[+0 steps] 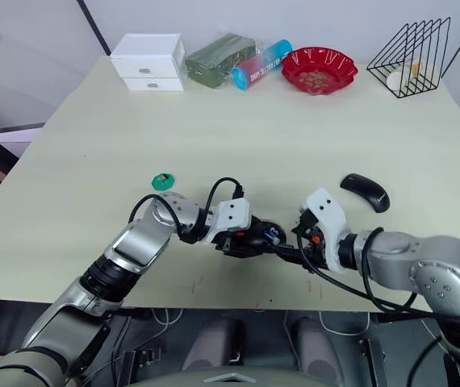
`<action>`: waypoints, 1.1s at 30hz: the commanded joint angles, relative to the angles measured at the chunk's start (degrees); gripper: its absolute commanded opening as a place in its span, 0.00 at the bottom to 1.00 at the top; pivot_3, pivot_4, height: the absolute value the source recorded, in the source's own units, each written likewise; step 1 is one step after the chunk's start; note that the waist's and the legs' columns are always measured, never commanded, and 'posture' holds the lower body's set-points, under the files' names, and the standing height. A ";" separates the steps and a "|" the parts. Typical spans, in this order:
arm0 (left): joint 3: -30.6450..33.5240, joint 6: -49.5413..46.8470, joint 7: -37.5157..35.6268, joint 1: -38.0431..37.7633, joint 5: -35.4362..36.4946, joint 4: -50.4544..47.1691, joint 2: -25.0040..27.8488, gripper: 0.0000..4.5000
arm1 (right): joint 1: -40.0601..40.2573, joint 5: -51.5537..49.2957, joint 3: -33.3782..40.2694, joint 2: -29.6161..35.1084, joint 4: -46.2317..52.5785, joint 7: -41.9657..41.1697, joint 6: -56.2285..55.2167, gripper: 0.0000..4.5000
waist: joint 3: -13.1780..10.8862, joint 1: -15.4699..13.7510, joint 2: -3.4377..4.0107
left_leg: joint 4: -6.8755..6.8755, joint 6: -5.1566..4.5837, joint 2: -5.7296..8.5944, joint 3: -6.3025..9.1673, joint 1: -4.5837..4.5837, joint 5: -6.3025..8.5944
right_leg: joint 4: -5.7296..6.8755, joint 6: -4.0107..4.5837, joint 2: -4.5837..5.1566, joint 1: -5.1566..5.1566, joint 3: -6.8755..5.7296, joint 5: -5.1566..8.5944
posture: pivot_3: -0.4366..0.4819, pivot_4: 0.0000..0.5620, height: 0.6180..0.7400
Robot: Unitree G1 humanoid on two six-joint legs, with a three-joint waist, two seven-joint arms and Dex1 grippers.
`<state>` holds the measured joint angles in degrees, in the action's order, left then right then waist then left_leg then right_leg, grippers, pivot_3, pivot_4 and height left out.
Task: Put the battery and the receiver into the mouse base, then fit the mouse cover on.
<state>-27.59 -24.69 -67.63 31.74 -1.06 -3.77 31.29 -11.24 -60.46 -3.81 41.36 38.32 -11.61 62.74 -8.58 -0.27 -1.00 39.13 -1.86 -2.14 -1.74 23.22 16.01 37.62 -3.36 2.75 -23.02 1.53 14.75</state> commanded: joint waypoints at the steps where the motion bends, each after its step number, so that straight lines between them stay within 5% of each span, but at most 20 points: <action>1: -2.40 -0.64 0.34 -1.30 -1.99 1.49 0.54 0.65 | 3.17 9.66 -1.24 -0.20 1.69 -9.22 -13.06 0.62 | 0.00 0.08 -0.01 | 0.03 0.00 0.00 -0.01 0.00 0.00 | 0.00 0.00 0.00 0.00 0.00 0.00 | 0.48 0.27 1.00; 5: -2.42 -1.59 0.48 -1.43 -1.88 0.28 0.69 0.65 | 7.81 20.36 -4.85 -0.58 -1.20 -17.51 -25.71 0.19 | -0.01 0.04 -0.02 | 0.03 0.00 0.00 -0.02 -0.06 0.00 | 0.04 0.01 -0.01 0.02 0.02 0.00 | 0.48 0.27 1.00; 8: -2.41 -1.83 0.65 -1.51 -1.94 -0.07 0.87 0.65 | 9.80 25.76 -6.58 -2.19 -4.20 -21.46 -32.84 0.02 | -0.02 -0.02 -0.02 | 0.03 0.00 0.01 -0.02 -0.05 0.00 | 0.01 0.01 -0.03 0.02 0.01 0.01 | 0.48 0.27 1.00; 17: -2.43 -1.38 0.58 -1.18 -2.09 0.61 1.17 0.65 | 12.20 35.09 -8.85 -8.54 -13.10 -28.44 -47.17 0.02 | -0.02 -0.07 -0.02 | 0.03 0.01 -0.01 -0.06 -0.13 0.00 | 0.08 0.03 -0.07 0.03 0.05 0.01 | 0.48 0.27 1.00; 33: -2.76 -0.62 0.32 -0.47 -2.13 1.38 0.85 0.65 | 11.24 41.94 -9.79 -13.72 -21.87 -31.77 -50.67 0.02 | -0.01 -0.32 -0.01 | 0.03 0.01 -0.01 -0.11 -0.25 -0.01 | 0.12 0.03 -0.07 0.11 0.10 0.01 | 0.48 0.27 1.00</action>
<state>-28.05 -24.91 -67.37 32.09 -1.09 -3.74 31.64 -0.20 -19.35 -13.12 27.58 17.05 -43.34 12.10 -8.59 -0.59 -1.01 39.16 -1.85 -2.15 -1.86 22.93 16.01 37.73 -3.33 2.68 -22.85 1.63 14.76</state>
